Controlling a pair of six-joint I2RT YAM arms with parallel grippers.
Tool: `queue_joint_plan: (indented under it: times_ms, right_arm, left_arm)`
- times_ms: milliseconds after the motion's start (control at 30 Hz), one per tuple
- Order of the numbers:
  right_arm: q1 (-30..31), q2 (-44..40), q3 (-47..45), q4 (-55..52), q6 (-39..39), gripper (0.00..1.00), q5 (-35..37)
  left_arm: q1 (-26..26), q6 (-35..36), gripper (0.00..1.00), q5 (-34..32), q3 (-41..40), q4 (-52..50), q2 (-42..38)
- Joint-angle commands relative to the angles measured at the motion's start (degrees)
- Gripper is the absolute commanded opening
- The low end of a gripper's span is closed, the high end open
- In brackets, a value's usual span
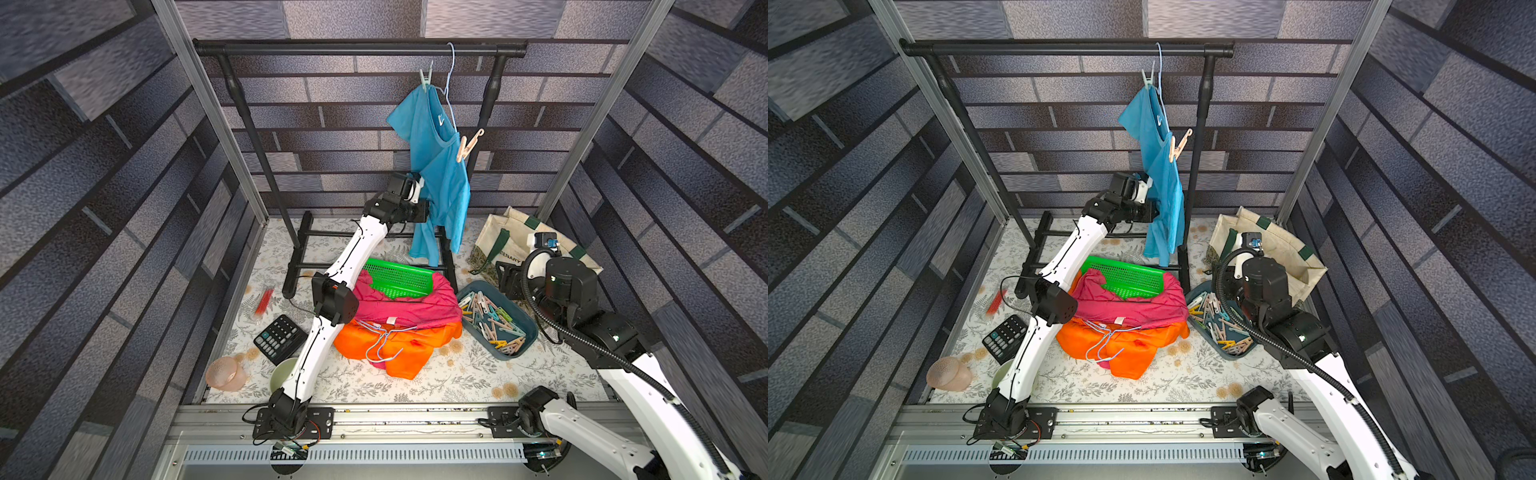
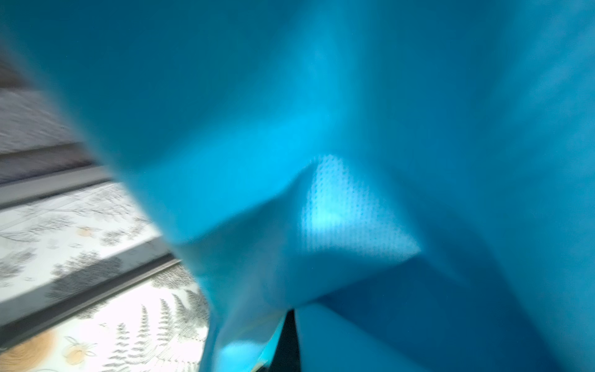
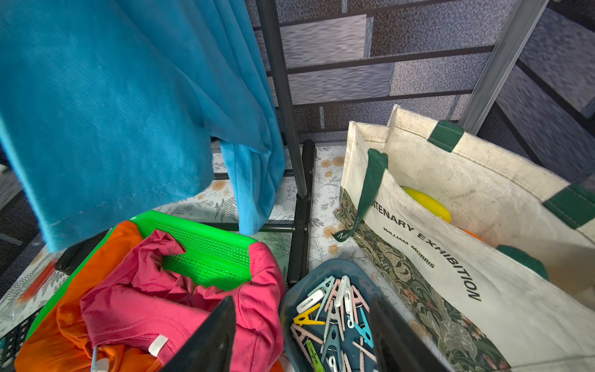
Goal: Use clothespins to secure the t-shirt on both sides of the hanger
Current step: Adjust the T-shirt on the hanger.
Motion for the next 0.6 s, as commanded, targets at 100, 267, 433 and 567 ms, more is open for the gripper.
queue_joint_plan:
  times_ms: [100, 267, 433, 567]
  right_arm:
    - [-0.2, -0.1, -1.4, -1.4, 2.7, 0.65, 0.3]
    - [-0.2, 0.5, -1.2, -2.0, 3.9, 0.64, -1.2]
    - [-0.2, 0.9, -0.5, -3.0, 4.2, 0.6, -6.7]
    - [0.0, 3.3, -0.5, -4.1, 4.1, 0.57, -14.4]
  left_arm:
    - [3.0, -2.1, 0.5, -0.6, 0.9, -1.1, -3.3]
    - [2.4, -0.3, 1.0, -1.2, 4.8, -11.0, 0.9]
    - [1.6, 1.3, 1.0, -1.4, 4.4, -20.0, 0.4]
    - [-1.6, 5.1, 1.0, -4.5, 0.6, -24.5, -2.8]
